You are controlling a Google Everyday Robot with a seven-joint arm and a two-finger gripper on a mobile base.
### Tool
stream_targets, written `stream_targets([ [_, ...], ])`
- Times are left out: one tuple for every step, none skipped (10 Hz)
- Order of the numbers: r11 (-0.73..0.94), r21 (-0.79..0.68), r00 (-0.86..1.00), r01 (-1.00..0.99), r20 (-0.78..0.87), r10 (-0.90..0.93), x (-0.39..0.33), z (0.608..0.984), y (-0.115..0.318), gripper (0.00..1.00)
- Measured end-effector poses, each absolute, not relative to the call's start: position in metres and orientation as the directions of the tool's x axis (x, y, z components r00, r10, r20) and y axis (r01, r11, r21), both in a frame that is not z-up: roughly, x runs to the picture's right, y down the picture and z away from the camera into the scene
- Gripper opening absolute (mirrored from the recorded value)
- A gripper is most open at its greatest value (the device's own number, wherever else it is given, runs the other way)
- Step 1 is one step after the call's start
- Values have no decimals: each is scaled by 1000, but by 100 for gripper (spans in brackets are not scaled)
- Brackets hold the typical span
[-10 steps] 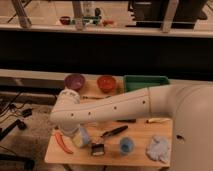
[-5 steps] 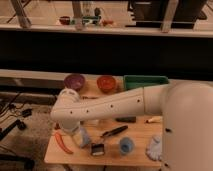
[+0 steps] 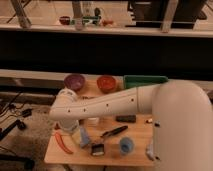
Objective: Place sponge in plastic cup
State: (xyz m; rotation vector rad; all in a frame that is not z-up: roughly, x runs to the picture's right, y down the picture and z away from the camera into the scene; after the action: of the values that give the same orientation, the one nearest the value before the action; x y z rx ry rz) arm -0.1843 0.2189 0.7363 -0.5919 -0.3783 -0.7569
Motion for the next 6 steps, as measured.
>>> stream_targets([
  [571,-374,676,731,513,-529,-184,741,221,80],
  [567,-392,685,724,504,-526,-182,747,224,80],
  [566,-407,694,717,494,-523,-180,750,225,80],
  [565,-420,702,710,485,-521,-178,753,227,80],
  [565,-435,712,701,473,-519,-176,756,228,80],
  [570,-443,721,692,462,-516,-173,758,228,80],
])
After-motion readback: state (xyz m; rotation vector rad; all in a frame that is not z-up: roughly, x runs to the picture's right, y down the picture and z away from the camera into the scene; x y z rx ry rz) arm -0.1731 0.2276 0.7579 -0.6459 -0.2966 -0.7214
